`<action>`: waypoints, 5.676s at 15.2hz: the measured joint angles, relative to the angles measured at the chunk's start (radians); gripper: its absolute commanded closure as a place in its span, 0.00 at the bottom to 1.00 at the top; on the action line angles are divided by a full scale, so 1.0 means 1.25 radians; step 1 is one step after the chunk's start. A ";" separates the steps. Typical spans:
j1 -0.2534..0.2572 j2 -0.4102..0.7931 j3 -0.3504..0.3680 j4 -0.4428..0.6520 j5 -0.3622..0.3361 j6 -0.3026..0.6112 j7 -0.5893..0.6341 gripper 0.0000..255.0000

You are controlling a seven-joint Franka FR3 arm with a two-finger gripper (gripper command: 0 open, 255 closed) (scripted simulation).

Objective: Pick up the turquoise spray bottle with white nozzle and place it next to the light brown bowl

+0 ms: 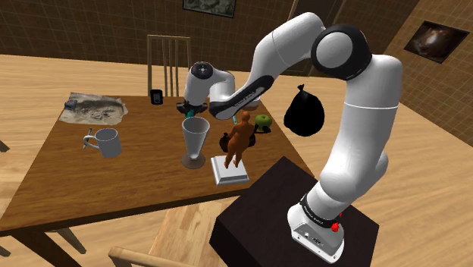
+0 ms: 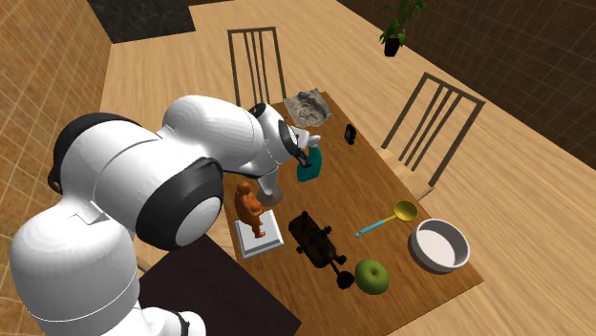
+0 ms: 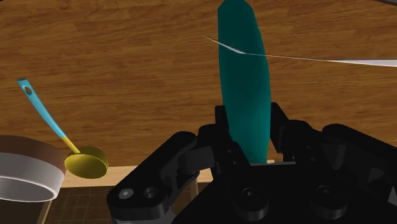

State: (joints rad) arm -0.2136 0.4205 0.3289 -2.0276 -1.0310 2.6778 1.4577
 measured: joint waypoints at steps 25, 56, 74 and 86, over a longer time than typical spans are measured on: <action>-0.079 -0.181 0.111 0.015 0.284 -0.135 -0.262 1.00; -0.128 -0.296 0.124 0.162 0.503 -0.329 -0.514 1.00; -0.304 -0.262 -0.021 0.186 0.681 -0.236 -0.915 1.00; -0.383 -0.159 -0.064 0.286 0.742 -0.224 -1.080 1.00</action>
State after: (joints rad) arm -0.6918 0.2217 0.2495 -1.6703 -0.1038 2.3980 0.1077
